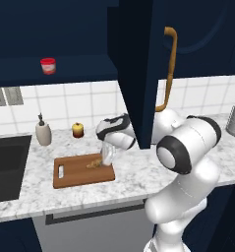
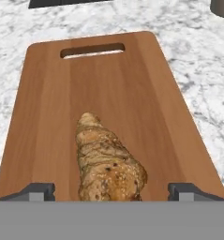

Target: From the different types of pastries on the counter, select a croissant and place it on the cutting board. Then retrieve a jar of jam from the cabinet and place it alongside the croissant on the cutting board.

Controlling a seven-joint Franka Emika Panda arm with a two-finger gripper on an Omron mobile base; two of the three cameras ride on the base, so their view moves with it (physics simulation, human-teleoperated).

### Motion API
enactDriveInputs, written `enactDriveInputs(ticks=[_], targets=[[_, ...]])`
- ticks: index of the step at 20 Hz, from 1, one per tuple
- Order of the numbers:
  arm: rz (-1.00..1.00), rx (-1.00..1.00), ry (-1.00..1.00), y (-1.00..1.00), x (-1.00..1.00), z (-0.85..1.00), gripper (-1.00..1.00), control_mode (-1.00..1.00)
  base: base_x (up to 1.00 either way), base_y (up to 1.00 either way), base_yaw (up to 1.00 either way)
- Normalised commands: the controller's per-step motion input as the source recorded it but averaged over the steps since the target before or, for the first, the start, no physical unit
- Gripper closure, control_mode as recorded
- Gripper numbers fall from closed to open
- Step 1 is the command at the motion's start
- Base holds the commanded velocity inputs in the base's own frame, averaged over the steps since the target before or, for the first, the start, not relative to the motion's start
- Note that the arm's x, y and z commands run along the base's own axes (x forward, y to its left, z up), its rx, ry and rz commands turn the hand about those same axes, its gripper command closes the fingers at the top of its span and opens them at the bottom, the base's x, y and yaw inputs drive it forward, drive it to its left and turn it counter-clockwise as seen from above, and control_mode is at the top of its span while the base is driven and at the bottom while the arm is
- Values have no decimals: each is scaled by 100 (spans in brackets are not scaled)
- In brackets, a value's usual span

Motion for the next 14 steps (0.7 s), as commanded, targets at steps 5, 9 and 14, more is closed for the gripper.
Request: enactDriveInputs(ticks=[5, 9, 14], targets=[[0, 0, -4, -42, 0, 31, -100, -100, 0, 0, 0], [0, 0, -12, -74, -32, 26, -100, -100, 0, 0, 0], [-10, 0, -12, -65, -70, 45, -100, -100, 0, 0, 0]])
